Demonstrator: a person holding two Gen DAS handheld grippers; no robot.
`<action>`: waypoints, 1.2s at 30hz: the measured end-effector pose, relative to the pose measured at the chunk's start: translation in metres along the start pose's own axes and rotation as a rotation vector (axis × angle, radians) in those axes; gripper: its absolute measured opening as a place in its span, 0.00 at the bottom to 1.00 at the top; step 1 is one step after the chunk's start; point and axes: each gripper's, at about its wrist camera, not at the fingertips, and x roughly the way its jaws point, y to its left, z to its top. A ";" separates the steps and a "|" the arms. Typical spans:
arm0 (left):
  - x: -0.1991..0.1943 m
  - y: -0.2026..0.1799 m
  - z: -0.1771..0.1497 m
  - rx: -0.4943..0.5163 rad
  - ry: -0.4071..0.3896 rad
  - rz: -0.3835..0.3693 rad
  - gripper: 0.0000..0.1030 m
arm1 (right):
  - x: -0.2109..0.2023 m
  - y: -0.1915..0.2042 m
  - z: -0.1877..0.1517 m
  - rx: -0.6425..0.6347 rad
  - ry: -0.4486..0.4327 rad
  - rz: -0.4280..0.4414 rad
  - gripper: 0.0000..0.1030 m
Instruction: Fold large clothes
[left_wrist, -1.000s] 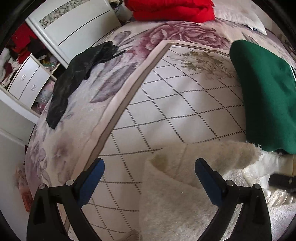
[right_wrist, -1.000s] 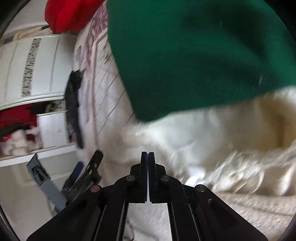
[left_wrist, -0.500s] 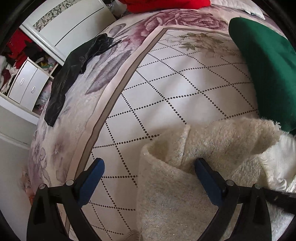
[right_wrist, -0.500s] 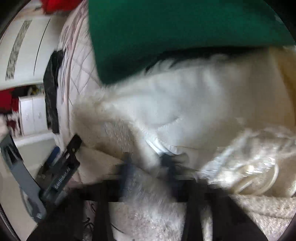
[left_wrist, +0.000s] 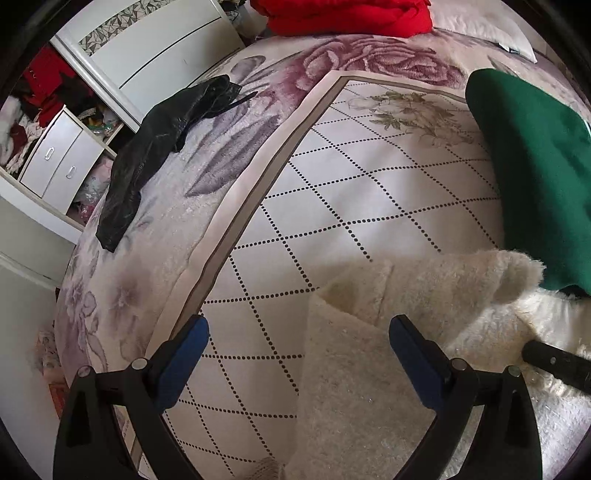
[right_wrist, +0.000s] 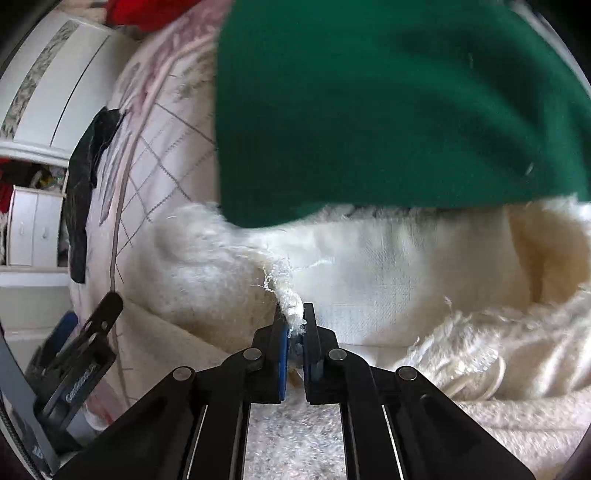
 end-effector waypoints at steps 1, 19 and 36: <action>-0.004 0.001 -0.001 0.000 -0.005 -0.003 0.97 | 0.004 -0.007 0.003 0.035 0.030 0.052 0.09; -0.065 -0.147 -0.119 0.284 0.111 -0.152 0.97 | -0.125 -0.203 -0.186 0.163 0.106 -0.388 0.66; -0.057 -0.152 -0.125 0.259 0.110 -0.105 1.00 | -0.127 -0.285 -0.235 0.470 -0.030 -0.097 0.33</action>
